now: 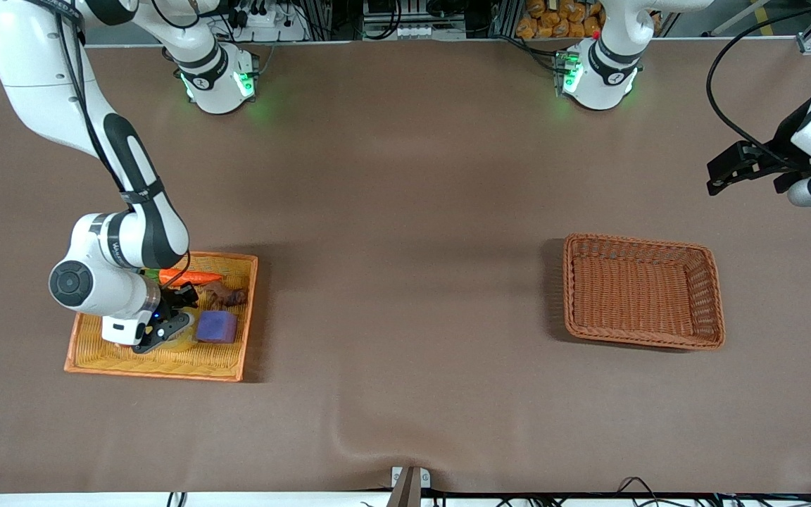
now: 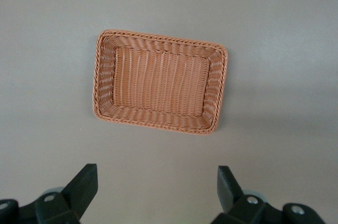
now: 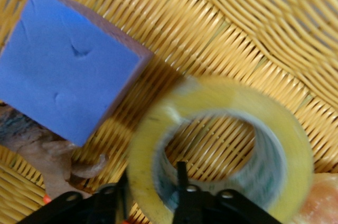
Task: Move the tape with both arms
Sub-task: 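Close the right gripper on the tape roll's rim and lift it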
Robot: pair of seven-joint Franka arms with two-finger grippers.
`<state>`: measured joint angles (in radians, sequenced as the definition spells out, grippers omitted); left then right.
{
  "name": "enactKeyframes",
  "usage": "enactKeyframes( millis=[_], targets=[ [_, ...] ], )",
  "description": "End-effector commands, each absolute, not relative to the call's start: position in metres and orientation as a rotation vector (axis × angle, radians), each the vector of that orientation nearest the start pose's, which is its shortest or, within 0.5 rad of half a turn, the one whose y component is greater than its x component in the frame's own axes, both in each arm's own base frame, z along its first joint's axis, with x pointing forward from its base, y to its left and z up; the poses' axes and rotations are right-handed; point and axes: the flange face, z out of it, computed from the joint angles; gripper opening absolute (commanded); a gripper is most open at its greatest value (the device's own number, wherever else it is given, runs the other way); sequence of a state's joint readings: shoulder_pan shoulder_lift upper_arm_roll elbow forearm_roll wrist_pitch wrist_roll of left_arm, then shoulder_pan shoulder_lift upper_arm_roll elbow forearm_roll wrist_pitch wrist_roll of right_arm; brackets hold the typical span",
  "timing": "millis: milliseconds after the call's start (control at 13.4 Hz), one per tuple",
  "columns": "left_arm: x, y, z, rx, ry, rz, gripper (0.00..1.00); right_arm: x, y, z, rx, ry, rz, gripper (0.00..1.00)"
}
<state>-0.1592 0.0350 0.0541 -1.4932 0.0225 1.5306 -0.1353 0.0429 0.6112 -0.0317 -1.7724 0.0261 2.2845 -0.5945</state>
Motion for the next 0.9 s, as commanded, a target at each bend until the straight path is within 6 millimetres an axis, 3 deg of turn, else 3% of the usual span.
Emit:
enactKeyframes(
  millis=[0,224,374,448,598,747,822],
  targets=[
    [0.559,-0.063,0.638,-3.093,-0.094,0.001,1.00,0.653,0.008,0.241,-2.959,-0.905,0.137,0.00],
    [0.560,-0.063,0.637,-3.093,-0.089,0.006,1.00,0.660,0.008,0.294,-2.958,-0.907,0.124,0.00],
    [0.560,-0.062,0.636,-3.093,-0.091,0.008,1.00,0.667,0.020,0.359,-2.966,-0.887,0.106,0.00],
    [0.560,-0.061,0.636,-3.093,-0.091,0.008,1.00,0.669,0.039,0.390,-2.970,-0.862,0.107,0.00],
    [0.562,-0.064,0.633,-3.089,-0.091,0.014,1.00,0.671,0.083,0.429,-3.001,-0.749,0.115,0.00],
    [0.562,-0.063,0.633,-3.090,-0.091,0.015,1.00,0.666,0.144,0.443,-2.996,-0.654,0.080,0.00],
    [0.562,-0.063,0.634,-3.090,-0.091,0.012,1.00,0.660,0.182,0.439,-2.969,-0.560,0.087,0.00]
  ],
)
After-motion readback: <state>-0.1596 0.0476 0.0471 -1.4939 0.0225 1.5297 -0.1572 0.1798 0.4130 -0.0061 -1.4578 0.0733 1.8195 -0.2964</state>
